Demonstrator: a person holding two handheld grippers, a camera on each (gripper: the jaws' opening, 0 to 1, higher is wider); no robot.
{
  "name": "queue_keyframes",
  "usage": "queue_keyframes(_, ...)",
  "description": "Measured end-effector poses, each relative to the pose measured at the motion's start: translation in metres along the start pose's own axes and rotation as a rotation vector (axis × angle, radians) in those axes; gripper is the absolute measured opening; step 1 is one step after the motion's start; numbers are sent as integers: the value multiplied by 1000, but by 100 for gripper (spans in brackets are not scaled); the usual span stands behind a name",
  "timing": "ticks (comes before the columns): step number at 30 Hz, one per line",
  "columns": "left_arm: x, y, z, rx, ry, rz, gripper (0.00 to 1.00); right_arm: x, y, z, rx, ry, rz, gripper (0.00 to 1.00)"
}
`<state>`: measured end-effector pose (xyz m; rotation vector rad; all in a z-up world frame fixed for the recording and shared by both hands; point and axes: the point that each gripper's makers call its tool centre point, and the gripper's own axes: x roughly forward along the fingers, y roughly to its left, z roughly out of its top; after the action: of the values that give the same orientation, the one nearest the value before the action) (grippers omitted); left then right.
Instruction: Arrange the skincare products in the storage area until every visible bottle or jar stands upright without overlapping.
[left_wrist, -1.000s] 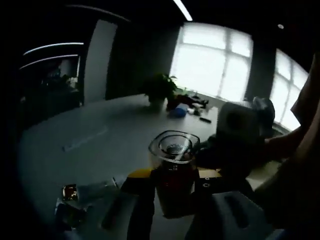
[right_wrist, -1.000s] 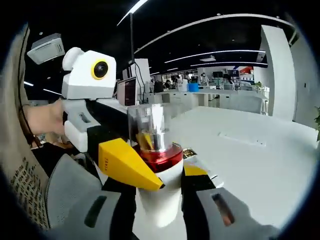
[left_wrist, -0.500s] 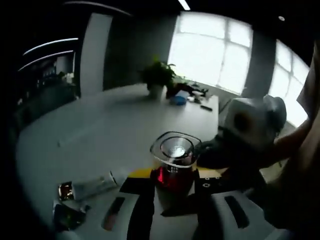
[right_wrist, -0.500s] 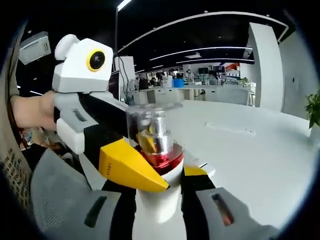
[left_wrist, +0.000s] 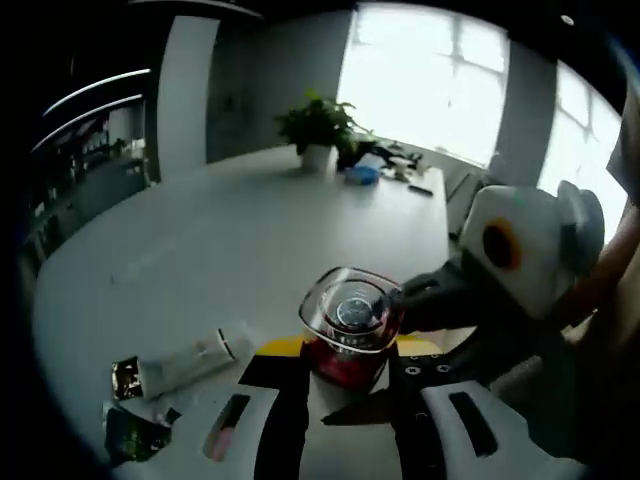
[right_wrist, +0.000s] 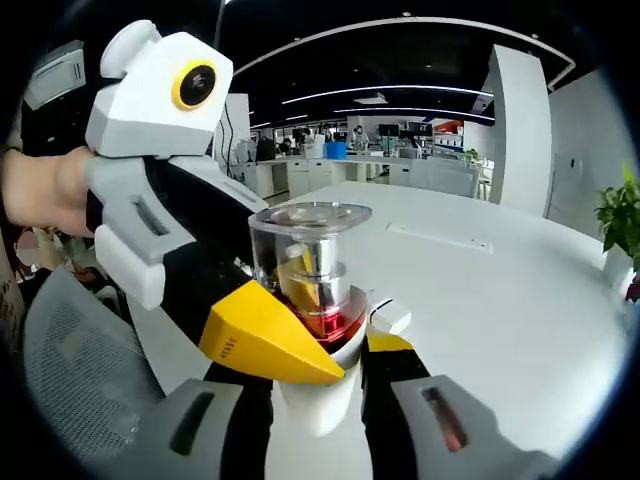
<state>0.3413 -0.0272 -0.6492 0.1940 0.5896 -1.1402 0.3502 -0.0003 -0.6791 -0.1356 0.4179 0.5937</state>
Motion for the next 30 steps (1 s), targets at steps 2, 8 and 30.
queue_keyframes(2,3,2,-4,5,10,3,27,2,-1,-4,-5,9,-10,33)
queue_keyframes(8,9,4,-10,26,31,8,27,7,-5,-13,-17,25,-33,33)
queue_keyframes(30,30,20,2,91,27,-19,28,20,-36,-13,-30,-5,-89,33)
